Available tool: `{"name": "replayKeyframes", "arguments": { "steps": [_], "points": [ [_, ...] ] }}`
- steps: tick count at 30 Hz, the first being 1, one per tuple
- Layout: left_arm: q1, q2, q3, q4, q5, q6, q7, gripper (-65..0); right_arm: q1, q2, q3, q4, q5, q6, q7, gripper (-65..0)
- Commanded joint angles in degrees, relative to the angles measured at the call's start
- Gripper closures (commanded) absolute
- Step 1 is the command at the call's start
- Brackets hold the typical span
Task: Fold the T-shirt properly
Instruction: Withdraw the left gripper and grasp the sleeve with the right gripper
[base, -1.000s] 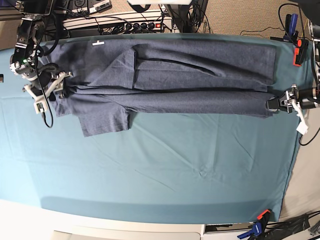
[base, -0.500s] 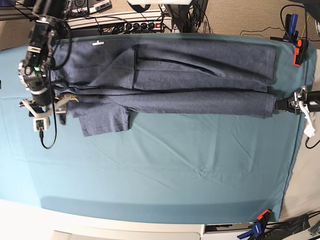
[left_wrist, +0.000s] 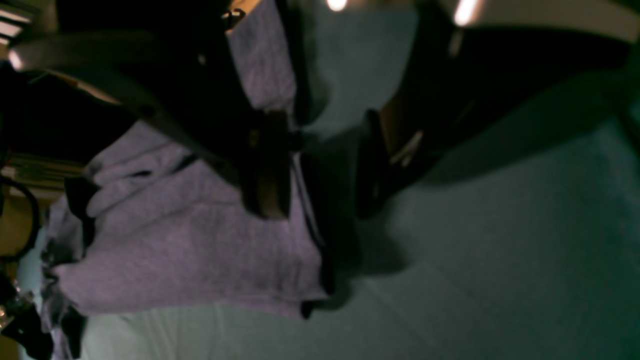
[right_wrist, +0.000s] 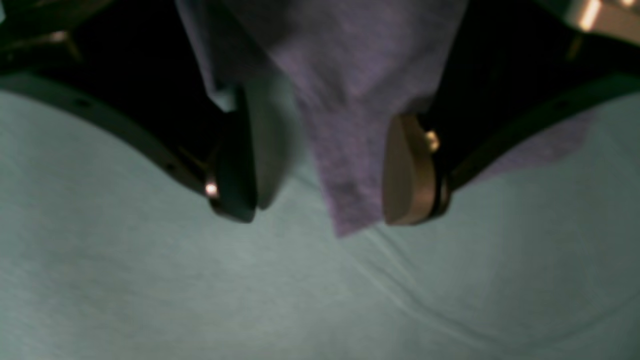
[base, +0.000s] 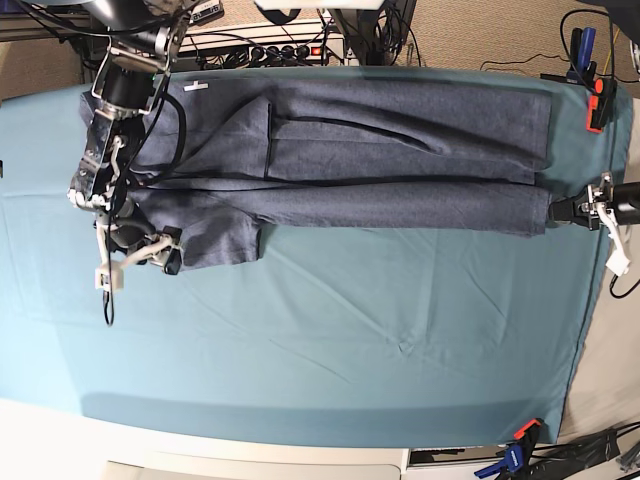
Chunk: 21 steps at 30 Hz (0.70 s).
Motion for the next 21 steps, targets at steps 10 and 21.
{"name": "replayKeyframes", "arguments": {
  "steps": [10, 21],
  "points": [
    [-1.1, -1.6, -0.3, 0.5, -1.2, -0.3, -0.9, -24.3, 1.1, 0.5, 0.0, 0.3, 4.2, 3.2, -12.2, -40.2],
    [-1.1, -1.6, -0.3, 0.5, -1.2, -0.3, -1.0, -24.3, 1.1, 0.5, 0.0, 0.4, 6.2, 6.9, -13.7, 0.0]
  ]
}}
